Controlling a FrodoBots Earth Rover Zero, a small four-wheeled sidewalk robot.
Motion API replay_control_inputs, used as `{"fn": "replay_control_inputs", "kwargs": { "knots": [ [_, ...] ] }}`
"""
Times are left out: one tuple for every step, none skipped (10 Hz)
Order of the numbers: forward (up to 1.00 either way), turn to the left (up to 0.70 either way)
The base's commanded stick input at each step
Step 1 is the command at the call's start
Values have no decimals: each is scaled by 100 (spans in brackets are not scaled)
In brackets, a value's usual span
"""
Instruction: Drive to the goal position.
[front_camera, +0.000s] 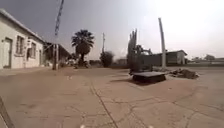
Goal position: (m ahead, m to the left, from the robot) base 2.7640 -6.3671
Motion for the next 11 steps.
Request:
{"fn": "replay_control_inputs", "kwargs": {
  "knots": [
    [0, -45],
    [0, -45],
    [0, -45],
    [0, -45],
    [0, -45],
    [0, -45],
    [0, -45],
    [0, -45],
    [0, -45],
    [0, -45],
    [0, -45]
  ]
}}
